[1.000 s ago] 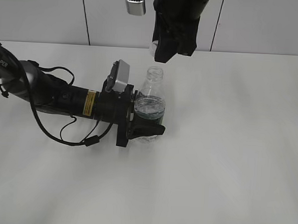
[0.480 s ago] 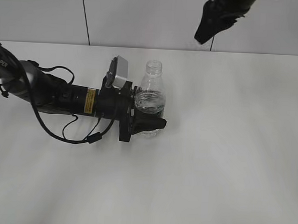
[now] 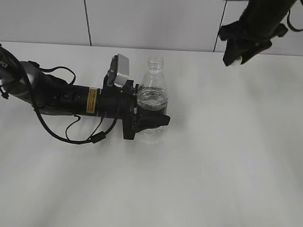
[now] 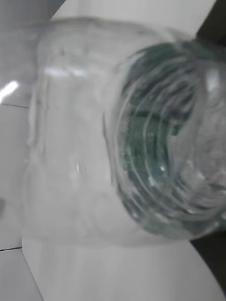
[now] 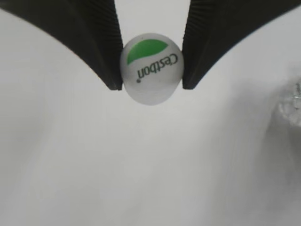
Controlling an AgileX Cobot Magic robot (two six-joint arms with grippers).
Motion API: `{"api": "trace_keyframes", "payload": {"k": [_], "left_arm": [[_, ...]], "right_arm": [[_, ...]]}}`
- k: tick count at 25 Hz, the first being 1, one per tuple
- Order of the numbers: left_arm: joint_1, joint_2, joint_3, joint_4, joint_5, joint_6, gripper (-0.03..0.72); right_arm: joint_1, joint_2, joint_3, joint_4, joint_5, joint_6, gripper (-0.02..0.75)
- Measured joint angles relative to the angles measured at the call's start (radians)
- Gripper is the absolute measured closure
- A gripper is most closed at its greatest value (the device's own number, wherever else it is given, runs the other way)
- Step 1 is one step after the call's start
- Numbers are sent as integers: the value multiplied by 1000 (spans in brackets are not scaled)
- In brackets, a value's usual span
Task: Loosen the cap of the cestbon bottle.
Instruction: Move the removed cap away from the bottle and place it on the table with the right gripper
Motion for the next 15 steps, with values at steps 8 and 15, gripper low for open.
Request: {"api": "trace_keyframes", "payload": {"k": [8, 15], "left_arm": [[0, 0, 0, -46, 0, 0, 281], [0, 0, 0, -48, 0, 0, 281]], "right_arm": [[-5, 95, 74, -60, 25, 101, 444], [-29, 95, 238, -13, -68, 106, 444]]}}
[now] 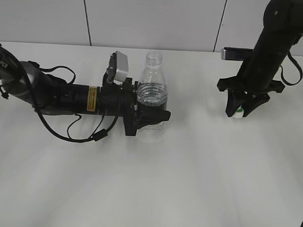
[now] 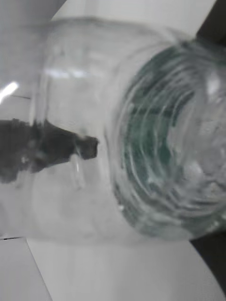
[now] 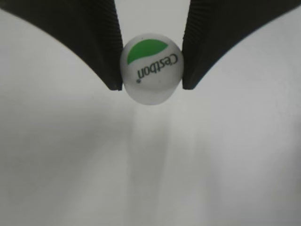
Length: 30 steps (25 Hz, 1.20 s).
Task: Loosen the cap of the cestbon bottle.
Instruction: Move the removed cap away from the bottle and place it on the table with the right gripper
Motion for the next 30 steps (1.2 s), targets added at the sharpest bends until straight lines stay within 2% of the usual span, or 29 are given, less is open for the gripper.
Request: {"api": "trace_keyframes", "payload": {"k": [8, 24, 26, 30], "left_arm": [[0, 0, 0, -1, 0, 0, 281], [0, 0, 0, -1, 0, 0, 282], [0, 0, 0, -1, 0, 0, 282], [0, 0, 0, -1, 0, 0, 282]], "right_arm": [[-1, 0, 91, 43, -93, 2, 444], [-1, 0, 97, 36, -133, 2, 444], [-1, 0, 97, 35, -133, 2, 424], [-1, 0, 97, 35, -133, 2, 325]]}}
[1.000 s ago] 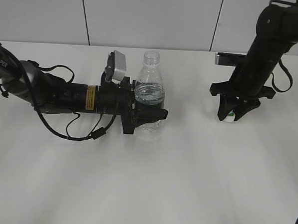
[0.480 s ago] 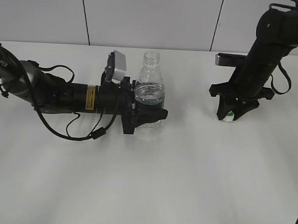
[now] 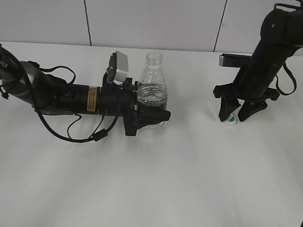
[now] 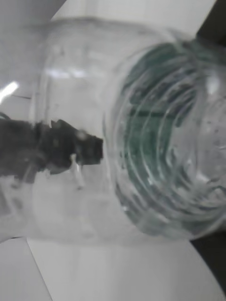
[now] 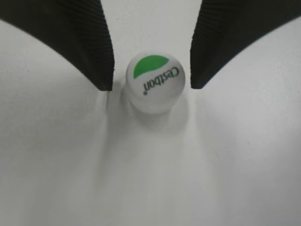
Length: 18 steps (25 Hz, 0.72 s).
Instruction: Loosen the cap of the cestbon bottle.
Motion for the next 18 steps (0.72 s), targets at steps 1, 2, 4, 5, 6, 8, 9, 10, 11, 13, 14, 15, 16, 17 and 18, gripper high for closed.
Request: {"api": "trace_keyframes", "payload": {"k": [1, 2, 4, 5, 6, 8, 9, 10, 11, 13, 14, 15, 16, 17, 18], "left_arm": [[0, 0, 0, 0, 0, 0, 282], [0, 0, 0, 0, 0, 0, 282], [0, 0, 0, 0, 0, 0, 282], [0, 0, 0, 0, 0, 0, 282], [0, 0, 0, 0, 0, 0, 282], [0, 0, 0, 0, 0, 0, 282], [0, 0, 0, 0, 0, 0, 282], [0, 0, 0, 0, 0, 0, 282], [0, 0, 0, 0, 0, 0, 282], [0, 0, 0, 0, 0, 0, 282], [0, 0, 0, 4, 0, 0, 282], [0, 0, 0, 11, 0, 0, 282], [0, 0, 0, 17, 0, 0, 282], [0, 0, 0, 22, 0, 0, 282], [0, 0, 0, 26, 0, 0, 282]], "right_arm": [[0, 0, 0, 0, -1, 0, 307], [0, 0, 0, 0, -1, 0, 298], [0, 0, -5, 0, 0, 0, 287], [0, 0, -12, -1, 7, 0, 286], [0, 0, -21, -1, 13, 0, 285], [0, -12, -39, -8, 30, 0, 283], [0, -22, -49, -17, 34, 0, 282], [0, -35, -60, -25, 35, 0, 281], [0, -47, -70, -35, 37, 0, 280], [0, -67, -93, -53, 37, 0, 279], [0, -78, -101, -57, 36, 0, 279], [0, -87, -105, -58, 38, 0, 279], [0, -96, -107, -59, 38, 0, 279], [0, -107, -107, -60, 40, 0, 279], [0, -118, -107, -60, 42, 0, 279]]}}
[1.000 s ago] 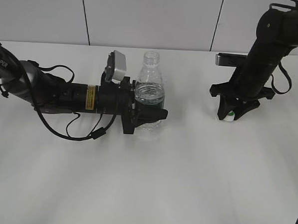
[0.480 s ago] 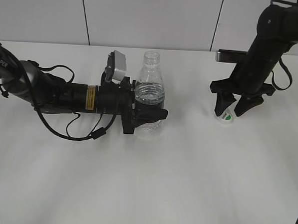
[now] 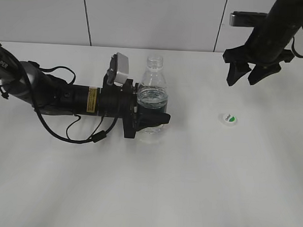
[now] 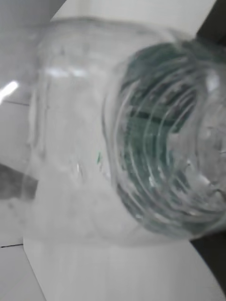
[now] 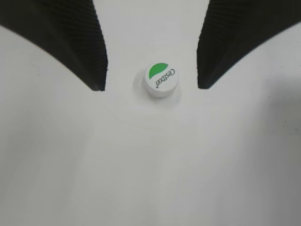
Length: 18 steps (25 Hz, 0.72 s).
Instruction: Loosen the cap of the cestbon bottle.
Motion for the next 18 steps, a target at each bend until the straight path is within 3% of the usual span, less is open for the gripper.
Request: {"api": "trace_keyframes", "payload": {"k": [18], "left_arm": [[0, 0, -1, -1, -27, -34, 202]], "right_arm": [[0, -100, -18, -27, 12, 0, 279]]}}
